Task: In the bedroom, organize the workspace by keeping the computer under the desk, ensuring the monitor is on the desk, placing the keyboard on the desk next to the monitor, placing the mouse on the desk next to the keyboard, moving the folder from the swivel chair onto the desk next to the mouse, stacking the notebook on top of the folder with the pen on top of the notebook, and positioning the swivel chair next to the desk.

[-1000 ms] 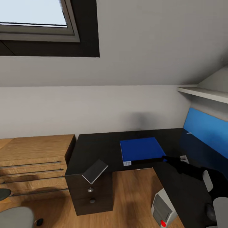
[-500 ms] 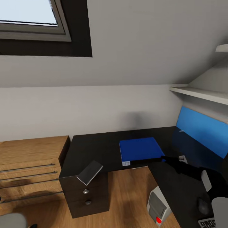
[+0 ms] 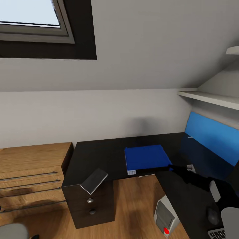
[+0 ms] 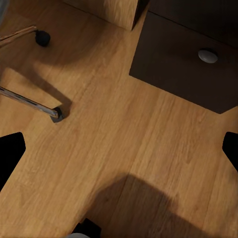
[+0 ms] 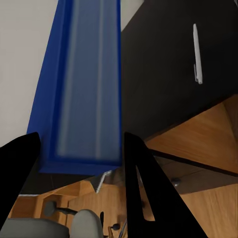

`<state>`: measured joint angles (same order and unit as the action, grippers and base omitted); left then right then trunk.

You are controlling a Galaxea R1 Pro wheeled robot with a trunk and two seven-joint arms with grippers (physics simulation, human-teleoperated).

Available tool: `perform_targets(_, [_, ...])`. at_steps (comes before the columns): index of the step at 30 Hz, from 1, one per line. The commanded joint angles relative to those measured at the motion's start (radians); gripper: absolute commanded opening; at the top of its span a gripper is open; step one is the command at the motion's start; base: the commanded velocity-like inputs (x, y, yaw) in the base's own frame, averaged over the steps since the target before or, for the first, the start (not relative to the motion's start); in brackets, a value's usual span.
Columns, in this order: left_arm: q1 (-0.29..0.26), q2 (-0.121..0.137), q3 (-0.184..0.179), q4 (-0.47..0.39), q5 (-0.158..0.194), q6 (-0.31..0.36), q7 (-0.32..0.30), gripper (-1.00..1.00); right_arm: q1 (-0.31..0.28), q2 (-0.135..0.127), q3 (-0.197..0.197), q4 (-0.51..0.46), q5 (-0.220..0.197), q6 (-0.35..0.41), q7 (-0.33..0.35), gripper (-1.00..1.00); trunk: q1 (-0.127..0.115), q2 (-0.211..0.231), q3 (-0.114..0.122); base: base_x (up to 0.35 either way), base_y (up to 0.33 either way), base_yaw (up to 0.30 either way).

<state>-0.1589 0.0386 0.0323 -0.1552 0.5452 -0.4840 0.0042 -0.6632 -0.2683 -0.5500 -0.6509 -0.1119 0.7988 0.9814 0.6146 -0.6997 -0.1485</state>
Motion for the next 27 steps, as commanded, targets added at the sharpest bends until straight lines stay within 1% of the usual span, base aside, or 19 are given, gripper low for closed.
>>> perform_targets(1, [-0.001,0.000,0.003,0.000,-0.003,-0.002,0.000,1.00,-0.001,0.000,-0.002,0.005,-0.003,0.002,0.001,-1.00,0.000,-0.001,-0.002,0.000,0.000,0.000])
perform_targets(21, [-0.001,0.000,0.003,0.000,-0.002,-0.002,0.000,1.00,-0.001,0.000,-0.002,0.024,-0.003,-0.012,-0.001,-1.00,0.000,-0.001,-0.002,0.000,0.000,0.000])
perform_targets(27, [-0.001,0.000,0.003,0.000,-0.002,-0.002,0.000,1.00,-0.001,0.004,-0.001,0.024,-0.003,-0.012,-0.001,-1.00,0.000,-0.001,-0.002,0.000,0.000,-0.005])
